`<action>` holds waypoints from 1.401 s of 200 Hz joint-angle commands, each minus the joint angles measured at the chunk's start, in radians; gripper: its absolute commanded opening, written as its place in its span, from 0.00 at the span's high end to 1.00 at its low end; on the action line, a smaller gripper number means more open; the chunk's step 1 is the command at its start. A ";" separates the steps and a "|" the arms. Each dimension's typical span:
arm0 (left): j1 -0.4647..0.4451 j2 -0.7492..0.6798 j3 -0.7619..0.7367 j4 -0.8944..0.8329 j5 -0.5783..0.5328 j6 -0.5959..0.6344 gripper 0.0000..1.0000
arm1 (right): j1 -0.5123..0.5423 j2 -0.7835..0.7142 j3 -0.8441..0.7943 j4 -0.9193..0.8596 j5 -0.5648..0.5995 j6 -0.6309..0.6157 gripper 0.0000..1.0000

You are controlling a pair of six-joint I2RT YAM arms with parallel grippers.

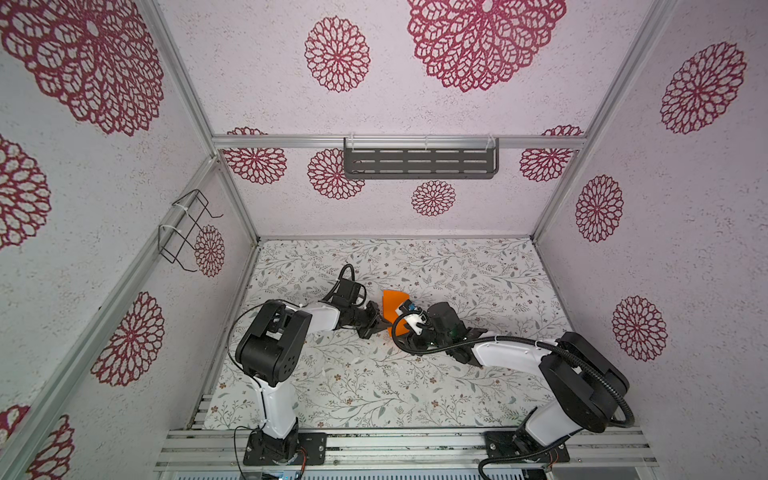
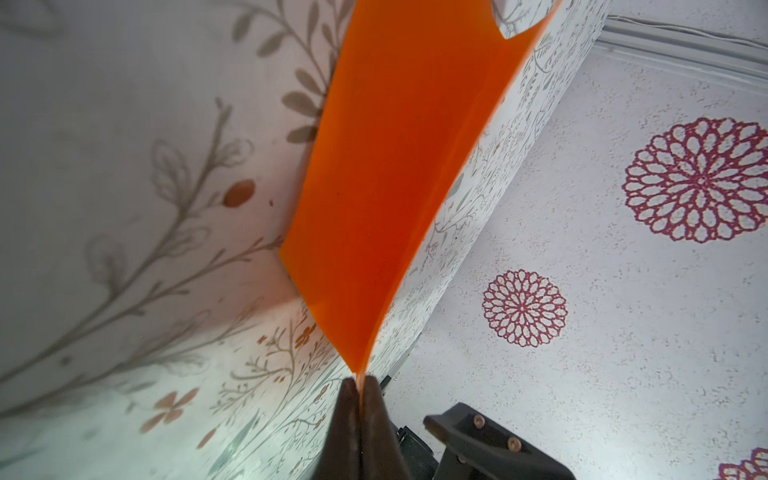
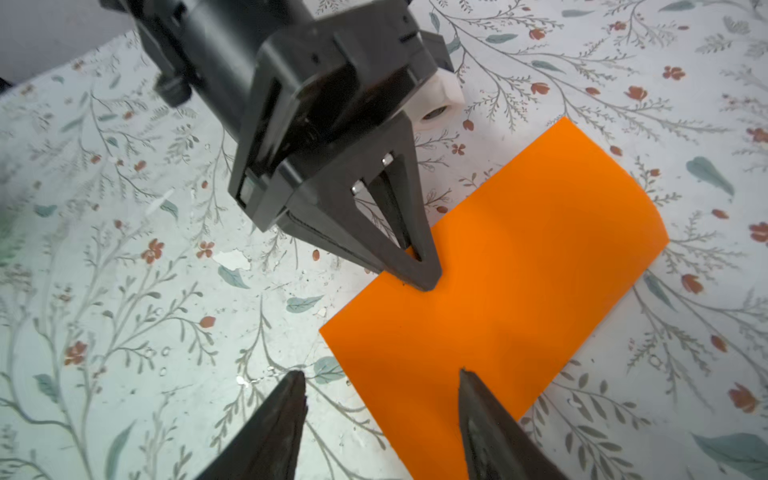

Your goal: Fold a paper plane with a square sheet of paper (pick it up from the middle)

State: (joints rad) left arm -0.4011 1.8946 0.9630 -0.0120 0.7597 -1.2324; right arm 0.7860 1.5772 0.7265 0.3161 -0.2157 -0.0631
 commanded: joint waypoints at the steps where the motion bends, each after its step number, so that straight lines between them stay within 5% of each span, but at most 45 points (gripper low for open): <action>1: 0.002 -0.009 0.014 0.014 0.010 -0.017 1.00 | 0.018 0.020 0.010 0.030 0.068 -0.121 0.38; 76: 0.002 -0.003 0.017 0.006 0.007 -0.018 0.99 | 0.033 0.087 0.014 0.137 0.088 -0.179 0.47; 157: 0.020 -0.028 0.025 -0.042 0.000 0.003 0.90 | 0.033 0.098 0.004 0.181 0.037 -0.154 0.82; 195: 0.072 -0.081 0.044 -0.162 -0.042 0.091 0.71 | 0.032 0.100 0.004 0.165 -0.002 -0.133 0.97; 241: 0.098 -0.132 0.137 -0.346 -0.132 0.249 0.59 | 0.028 0.090 -0.016 0.194 -0.173 -0.027 1.00; 280: 0.067 -0.061 0.197 -0.323 -0.108 0.265 0.63 | 0.027 0.112 -0.055 0.290 -0.256 0.081 1.00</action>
State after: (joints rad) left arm -0.3077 1.7866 1.1290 -0.3119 0.6567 -1.0107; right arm 0.8135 1.6764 0.6876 0.5182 -0.3729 -0.0765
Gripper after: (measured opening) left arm 0.385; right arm 0.054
